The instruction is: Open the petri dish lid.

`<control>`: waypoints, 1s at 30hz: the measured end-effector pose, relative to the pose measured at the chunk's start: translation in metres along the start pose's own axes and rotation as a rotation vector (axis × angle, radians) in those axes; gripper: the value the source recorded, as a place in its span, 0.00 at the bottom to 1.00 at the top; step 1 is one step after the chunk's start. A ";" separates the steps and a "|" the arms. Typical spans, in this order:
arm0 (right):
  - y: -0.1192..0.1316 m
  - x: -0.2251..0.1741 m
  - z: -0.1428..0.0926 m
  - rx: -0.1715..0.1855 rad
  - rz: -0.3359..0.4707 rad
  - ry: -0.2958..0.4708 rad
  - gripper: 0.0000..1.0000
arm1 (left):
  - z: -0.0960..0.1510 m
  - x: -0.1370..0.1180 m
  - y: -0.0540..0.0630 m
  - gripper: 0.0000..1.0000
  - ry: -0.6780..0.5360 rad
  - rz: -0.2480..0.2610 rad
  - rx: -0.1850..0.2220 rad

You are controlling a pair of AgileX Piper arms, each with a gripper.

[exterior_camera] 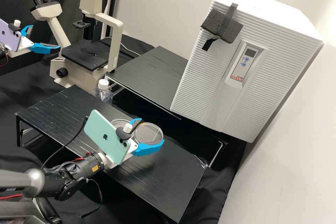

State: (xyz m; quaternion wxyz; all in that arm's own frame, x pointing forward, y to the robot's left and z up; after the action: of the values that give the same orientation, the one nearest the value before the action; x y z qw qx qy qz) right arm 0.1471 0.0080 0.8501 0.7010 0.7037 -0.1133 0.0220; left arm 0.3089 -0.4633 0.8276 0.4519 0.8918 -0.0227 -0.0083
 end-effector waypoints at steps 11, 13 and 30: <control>-0.006 0.013 0.015 0.006 0.006 -0.064 0.00 | 0.000 0.000 0.000 1.00 0.000 0.000 0.000; -0.007 0.013 0.014 0.004 0.015 -0.072 0.00 | 0.000 0.000 0.000 1.00 0.000 0.000 0.000; -0.022 0.020 0.011 -0.050 0.103 -0.120 0.00 | 0.000 0.000 0.000 1.00 0.000 0.000 0.000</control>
State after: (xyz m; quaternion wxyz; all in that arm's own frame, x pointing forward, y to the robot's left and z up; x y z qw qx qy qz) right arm 0.1692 -0.0054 0.8325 0.7084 0.6792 -0.1918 0.0129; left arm 0.3089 -0.4633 0.8276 0.4519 0.8918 -0.0227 -0.0083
